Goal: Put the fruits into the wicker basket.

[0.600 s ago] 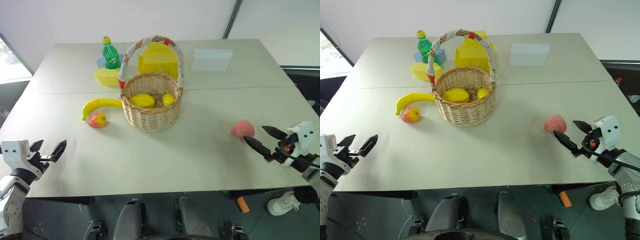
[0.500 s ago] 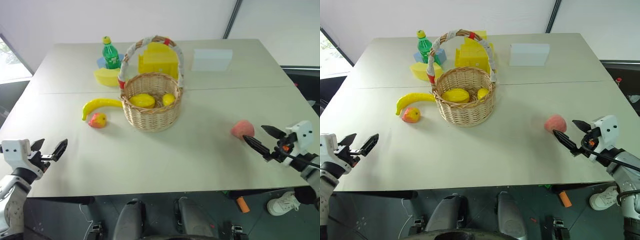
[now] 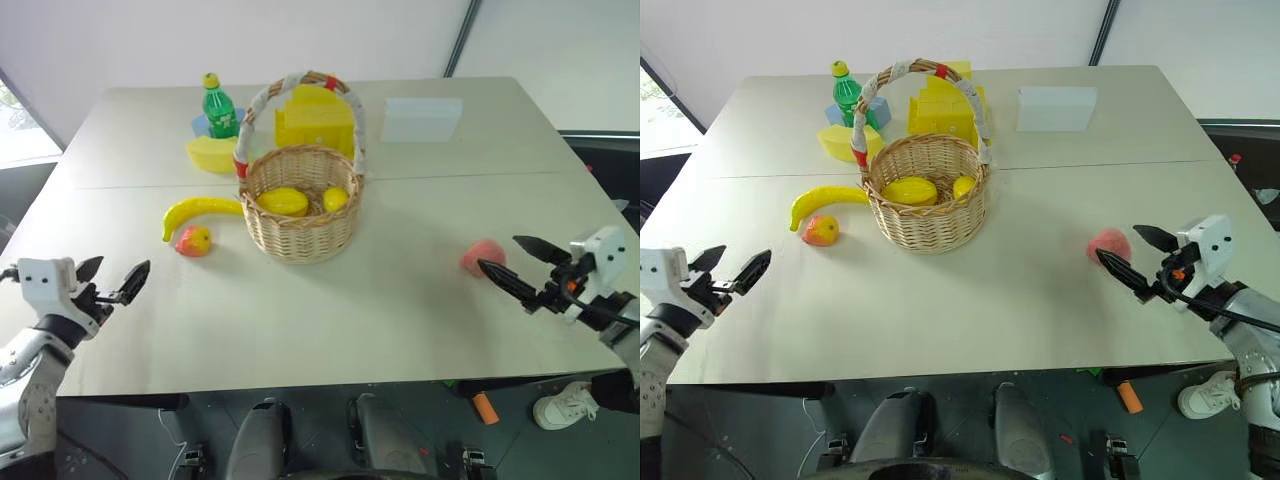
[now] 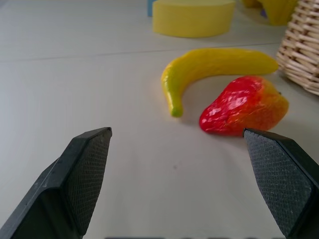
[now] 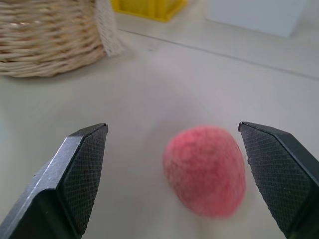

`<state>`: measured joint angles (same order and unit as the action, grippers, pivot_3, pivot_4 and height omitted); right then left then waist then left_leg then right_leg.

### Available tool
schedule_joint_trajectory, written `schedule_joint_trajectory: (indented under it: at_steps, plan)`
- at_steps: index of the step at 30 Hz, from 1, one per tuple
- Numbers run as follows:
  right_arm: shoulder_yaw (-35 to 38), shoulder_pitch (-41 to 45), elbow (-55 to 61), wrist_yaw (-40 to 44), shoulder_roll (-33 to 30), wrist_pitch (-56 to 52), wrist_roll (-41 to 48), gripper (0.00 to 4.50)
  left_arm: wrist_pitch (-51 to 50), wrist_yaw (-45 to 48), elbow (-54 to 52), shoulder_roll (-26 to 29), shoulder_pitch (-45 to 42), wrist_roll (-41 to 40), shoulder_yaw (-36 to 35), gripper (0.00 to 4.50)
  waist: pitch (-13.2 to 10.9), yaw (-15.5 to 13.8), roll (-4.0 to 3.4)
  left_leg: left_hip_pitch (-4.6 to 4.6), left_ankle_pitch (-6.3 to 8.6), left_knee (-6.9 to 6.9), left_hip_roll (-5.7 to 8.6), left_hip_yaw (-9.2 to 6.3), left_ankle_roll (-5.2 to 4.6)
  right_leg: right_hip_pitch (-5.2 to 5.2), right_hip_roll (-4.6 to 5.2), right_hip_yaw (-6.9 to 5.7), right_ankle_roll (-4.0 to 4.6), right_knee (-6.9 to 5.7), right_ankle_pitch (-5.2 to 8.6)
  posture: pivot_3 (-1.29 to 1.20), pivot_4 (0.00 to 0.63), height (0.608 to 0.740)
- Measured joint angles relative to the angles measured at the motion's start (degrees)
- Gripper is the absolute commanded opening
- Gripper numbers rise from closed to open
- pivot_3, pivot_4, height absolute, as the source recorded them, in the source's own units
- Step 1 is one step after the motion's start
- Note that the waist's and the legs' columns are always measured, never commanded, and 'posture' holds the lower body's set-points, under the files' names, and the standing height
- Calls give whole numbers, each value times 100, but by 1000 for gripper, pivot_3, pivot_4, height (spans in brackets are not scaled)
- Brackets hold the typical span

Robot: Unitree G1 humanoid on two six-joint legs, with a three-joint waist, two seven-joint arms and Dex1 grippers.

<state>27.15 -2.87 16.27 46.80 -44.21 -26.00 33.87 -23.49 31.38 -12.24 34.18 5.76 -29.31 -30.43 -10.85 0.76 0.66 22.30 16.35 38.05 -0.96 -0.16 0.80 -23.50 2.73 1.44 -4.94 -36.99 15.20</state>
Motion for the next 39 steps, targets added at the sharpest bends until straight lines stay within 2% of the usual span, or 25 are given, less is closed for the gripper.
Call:
schedule_joint_trajectory:
  at_steps: [5,11,17,23,27,32,33,37,39]
  plan:
    - [-466,252,837,147,-107,-382,356,4378,-38,316,-25,615,-204,315,504,4500,-1,2,1,0,0,0,0,-2,0,-1,-5,0,1,0,0,0,150,740]
    - [-1912,1402,1851,-14,186,-745,577,4378,-254,781,290,1296,-1109,733,1401,4500,-1,3,0,0,0,2,1,-2,0,-4,-6,-1,0,-4,0,0,150,740]
    - [-2626,1868,1983,-142,485,-770,463,4378,-409,930,1061,1309,-1953,1216,2221,4500,-6,-23,11,16,1,2,6,-6,-3,-12,-1,-5,-4,-1,-2,0,150,740]
    - [-2904,1985,1887,-145,596,-630,215,4378,-422,1060,1678,1201,-2789,1628,2809,4500,-6,2,13,14,1,5,5,-4,-3,-13,-5,-5,-4,-5,-2,0,150,740]
    - [-2983,1992,1862,-146,667,-572,91,4378,-363,1219,1934,1052,-3023,1802,3178,4500,-6,5,14,14,1,5,5,-4,-3,-16,-6,-5,-5,-9,-2,0,150,740]
    - [-3020,1998,1856,-170,711,-566,-1,4378,-358,1227,2232,1001,-3173,1993,3266,4500,-6,0,14,14,1,7,5,-4,-3,-16,-6,-5,-5,-10,-3,0,150,740]
    - [-3020,1999,1856,-175,715,-565,-8,4500,-359,1226,2261,999,-3183,2023,3274,3938,-6,-1,14,14,1,7,5,-4,-3,-16,-7,-5,-5,-10,-3,0,150,740]
    - [-3032,2047,1849,-199,743,-565,-73,4500,-352,1194,2263,952,-3187,2084,3246,2329,-6,-2,14,14,1,8,5,-4,-3,-15,-5,-5,-5,-12,-3,0,150,740]
    - [-3041,2112,1838,-202,778,-564,-112,4500,-352,1181,2256,953,-3171,2112,3233,2329,-6,2,14,14,1,8,4,-4,-3,-16,-6,-5,-5,-13,-3,0,150,740]
